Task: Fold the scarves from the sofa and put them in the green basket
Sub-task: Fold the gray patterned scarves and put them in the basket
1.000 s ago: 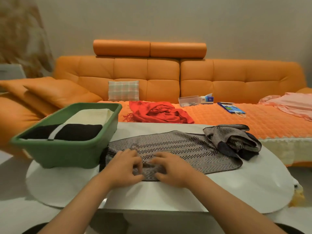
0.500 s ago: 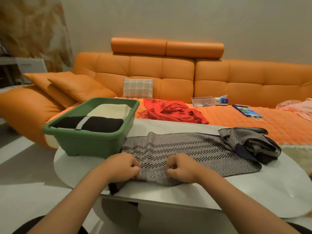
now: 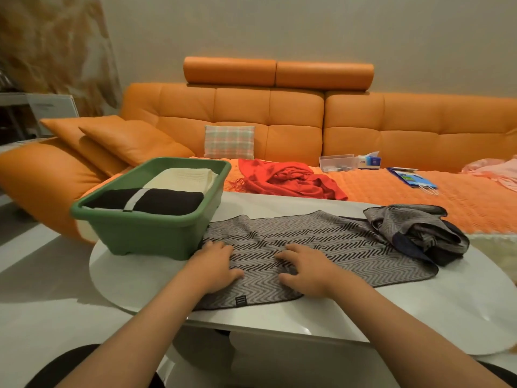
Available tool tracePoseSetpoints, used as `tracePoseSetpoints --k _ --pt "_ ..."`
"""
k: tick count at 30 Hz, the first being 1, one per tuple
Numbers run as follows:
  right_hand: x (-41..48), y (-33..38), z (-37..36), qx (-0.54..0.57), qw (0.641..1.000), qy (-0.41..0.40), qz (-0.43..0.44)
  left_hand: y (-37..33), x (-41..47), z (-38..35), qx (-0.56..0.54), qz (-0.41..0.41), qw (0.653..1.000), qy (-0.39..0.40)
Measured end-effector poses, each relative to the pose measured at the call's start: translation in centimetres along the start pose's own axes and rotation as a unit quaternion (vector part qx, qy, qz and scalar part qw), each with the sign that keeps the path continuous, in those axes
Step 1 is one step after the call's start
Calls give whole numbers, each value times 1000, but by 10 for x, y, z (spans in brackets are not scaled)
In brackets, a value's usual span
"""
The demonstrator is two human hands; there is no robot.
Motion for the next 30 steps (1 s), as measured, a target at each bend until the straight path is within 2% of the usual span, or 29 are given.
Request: tracePoseSetpoints --k 2,7,10,14,18,20,22,23,25,27,29,30 --pt "-3 6 0 15 999 -16 25 -3 4 8 24 11 999 -26" --pt "-4 22 -24 36 997 55 44 -18 10 22 118 24 990 -67" --pt "-4 18 -8 165 985 18 48 -33 16 41 110 29 984 -135" --pt "-3 -26 32 344 932 -111 -11 -46 23 78 22 37 975 -218" --pt "-15 -76 61 485 859 -150 -65 -77 37 121 -154 17 950 -272" --pt "-23 -101 71 532 824 -165 -99 -114 49 136 -239 -38 931 -271" --pt "-30 -128 77 551 802 -187 -138 -162 64 132 -301 -105 927 -198" --pt "-34 -141 79 541 803 -197 -156 -187 72 121 -314 -138 929 -140" --pt "-43 -166 82 453 845 -215 -186 -227 78 93 -316 -183 930 -46" --pt "-53 -184 80 338 895 -204 -208 -246 76 72 -275 -212 937 -35" --pt "-60 -194 72 250 927 -171 -222 -251 73 46 -186 -246 951 -36" --pt "-61 -196 67 216 939 -151 -223 -251 72 27 -133 -260 956 -10"
Point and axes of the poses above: each hand's wrist, its own x-axis towards the middle knuckle, its own z-axis out of the back of the hand, y = z × x, the point moved 9 cm from there along x, towards the middle knuckle, and after that the axes turned 2 degrees about x, right-handed, at the moved point
